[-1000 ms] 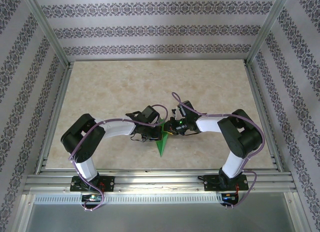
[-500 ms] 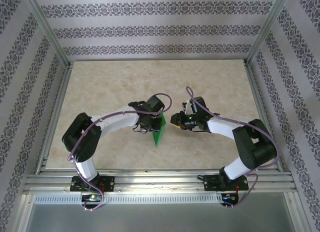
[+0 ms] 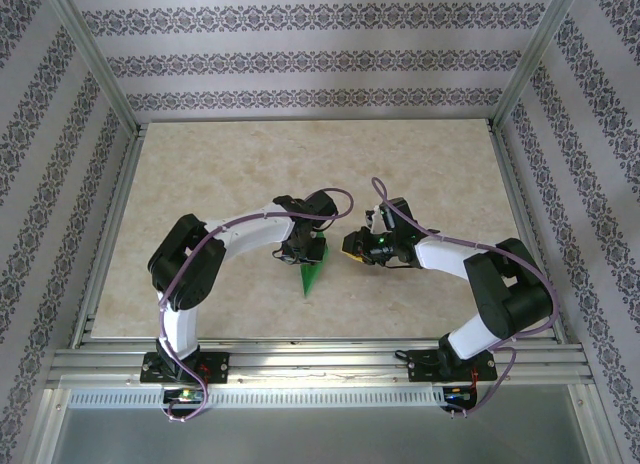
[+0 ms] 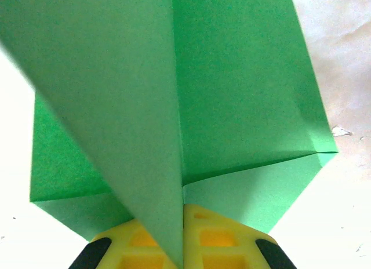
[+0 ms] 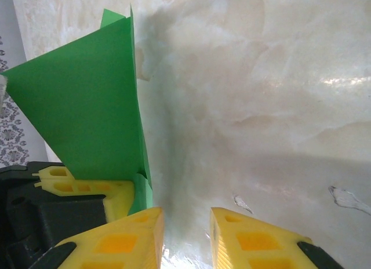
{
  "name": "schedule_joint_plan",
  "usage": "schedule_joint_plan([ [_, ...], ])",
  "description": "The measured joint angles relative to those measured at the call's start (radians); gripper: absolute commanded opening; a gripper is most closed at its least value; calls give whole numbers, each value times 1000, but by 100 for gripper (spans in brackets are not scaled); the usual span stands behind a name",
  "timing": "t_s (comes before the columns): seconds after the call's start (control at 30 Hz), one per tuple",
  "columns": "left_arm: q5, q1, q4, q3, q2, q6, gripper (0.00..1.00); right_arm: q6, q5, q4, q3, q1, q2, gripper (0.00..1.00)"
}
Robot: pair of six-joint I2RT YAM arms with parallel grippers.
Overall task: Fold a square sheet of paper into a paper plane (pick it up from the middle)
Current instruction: Move a paper plane to the center of the table.
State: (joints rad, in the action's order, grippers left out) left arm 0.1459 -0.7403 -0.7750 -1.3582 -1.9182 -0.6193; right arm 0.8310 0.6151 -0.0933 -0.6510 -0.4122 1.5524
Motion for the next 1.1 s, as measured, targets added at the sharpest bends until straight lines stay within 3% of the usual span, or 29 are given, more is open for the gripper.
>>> schedule_joint_plan([
  [1.1,7,0,2,0,-35,-1,15,0,0,-5,14,0,0,28],
])
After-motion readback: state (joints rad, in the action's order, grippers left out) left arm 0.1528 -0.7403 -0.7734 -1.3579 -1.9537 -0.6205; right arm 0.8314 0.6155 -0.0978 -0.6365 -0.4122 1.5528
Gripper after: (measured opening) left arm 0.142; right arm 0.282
